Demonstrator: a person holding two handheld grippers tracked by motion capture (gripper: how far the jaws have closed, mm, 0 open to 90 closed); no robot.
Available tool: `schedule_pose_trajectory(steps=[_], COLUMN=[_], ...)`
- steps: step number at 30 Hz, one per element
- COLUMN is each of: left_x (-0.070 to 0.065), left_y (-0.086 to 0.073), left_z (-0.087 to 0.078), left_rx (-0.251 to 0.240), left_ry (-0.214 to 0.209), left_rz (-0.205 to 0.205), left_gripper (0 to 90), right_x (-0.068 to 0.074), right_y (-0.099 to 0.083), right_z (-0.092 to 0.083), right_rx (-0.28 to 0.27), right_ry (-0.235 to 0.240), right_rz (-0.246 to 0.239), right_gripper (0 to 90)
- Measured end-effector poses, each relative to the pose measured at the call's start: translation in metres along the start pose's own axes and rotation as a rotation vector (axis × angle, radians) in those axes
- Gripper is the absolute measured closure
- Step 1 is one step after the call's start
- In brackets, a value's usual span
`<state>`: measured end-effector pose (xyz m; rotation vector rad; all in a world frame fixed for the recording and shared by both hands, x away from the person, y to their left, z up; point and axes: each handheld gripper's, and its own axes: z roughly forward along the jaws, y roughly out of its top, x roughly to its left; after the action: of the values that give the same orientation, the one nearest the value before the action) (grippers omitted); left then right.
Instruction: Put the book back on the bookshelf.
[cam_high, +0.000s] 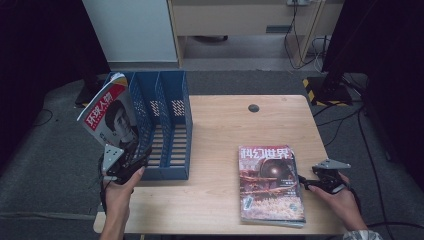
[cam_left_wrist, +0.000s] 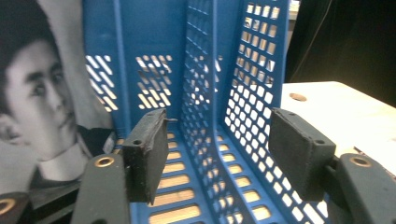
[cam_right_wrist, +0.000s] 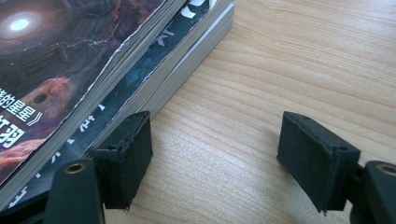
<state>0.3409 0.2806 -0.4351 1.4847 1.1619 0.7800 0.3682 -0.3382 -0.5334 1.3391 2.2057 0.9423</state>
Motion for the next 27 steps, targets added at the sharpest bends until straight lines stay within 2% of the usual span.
schedule_pose_trajectory(steps=[3,5,9,13,14,19,27], left_x=[-0.004,-0.013,-0.025,-0.033,-0.039,-0.051,-0.062], left_y=[0.001,0.002,0.002,-0.001,-0.003,-0.003,-0.007], left_z=[0.004,0.01,0.018,0.026,0.031,0.041,0.047], left_rx=[0.003,0.015,0.023,0.038,0.045,0.059,0.093], left_ry=[-0.015,-0.027,-0.071,-0.091,-0.103,-0.111,-0.123], left_rz=[-0.011,0.006,0.002,0.002,0.007,0.036,0.039], left_gripper=[34.6,32.8,29.4,26.4,25.8,21.1,17.8], right_x=[0.0,0.0,0.0,0.0,0.0,-0.001,-0.001], right_y=[0.0,0.0,0.0,0.0,0.0,0.0,0.001], right_z=[0.0,0.0,0.0,0.0,0.0,0.0,0.001], right_rx=[0.0,0.001,0.001,0.001,0.001,0.006,0.01], right_ry=[-0.001,0.001,0.001,0.001,0.0,-0.001,0.0], right_rz=[0.002,0.001,-0.002,-0.002,0.0,-0.002,0.002], right_gripper=[26.3,26.3,26.2,26.1,25.9,24.2,23.2])
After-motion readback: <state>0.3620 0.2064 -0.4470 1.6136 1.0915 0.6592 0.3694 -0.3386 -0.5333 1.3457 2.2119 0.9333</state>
